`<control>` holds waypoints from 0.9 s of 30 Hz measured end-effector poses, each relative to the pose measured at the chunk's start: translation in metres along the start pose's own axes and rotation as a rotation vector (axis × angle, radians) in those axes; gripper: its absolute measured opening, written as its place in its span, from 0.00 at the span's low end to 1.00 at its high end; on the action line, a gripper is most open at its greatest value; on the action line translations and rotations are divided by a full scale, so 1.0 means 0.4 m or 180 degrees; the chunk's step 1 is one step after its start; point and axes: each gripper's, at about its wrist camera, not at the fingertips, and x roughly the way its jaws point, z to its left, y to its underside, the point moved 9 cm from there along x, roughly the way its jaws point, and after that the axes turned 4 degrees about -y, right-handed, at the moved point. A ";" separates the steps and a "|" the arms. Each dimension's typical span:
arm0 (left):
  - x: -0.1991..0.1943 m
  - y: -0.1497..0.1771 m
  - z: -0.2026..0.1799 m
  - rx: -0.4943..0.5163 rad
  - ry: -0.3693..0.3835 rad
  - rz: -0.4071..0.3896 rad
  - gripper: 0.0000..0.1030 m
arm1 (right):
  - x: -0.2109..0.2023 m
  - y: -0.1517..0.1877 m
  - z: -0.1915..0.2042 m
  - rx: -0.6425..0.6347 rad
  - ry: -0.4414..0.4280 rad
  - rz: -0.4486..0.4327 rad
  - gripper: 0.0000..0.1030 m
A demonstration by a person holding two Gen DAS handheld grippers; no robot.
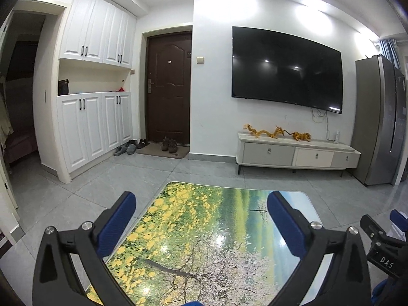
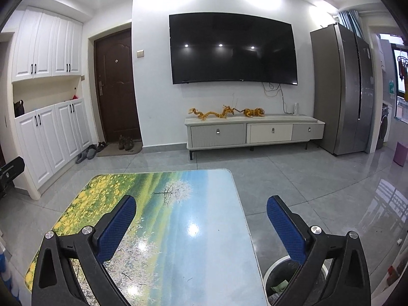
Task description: Collect trash
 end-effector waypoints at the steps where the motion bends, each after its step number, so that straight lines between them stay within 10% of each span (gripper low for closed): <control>1: -0.005 -0.001 0.005 -0.0001 -0.0038 0.0001 1.00 | -0.005 -0.005 -0.001 0.0002 0.0002 -0.0009 1.00; 27: -0.187 -0.032 0.044 0.0028 -0.0142 -0.0381 1.00 | -0.184 -0.021 -0.015 0.0020 0.0156 -0.0392 1.00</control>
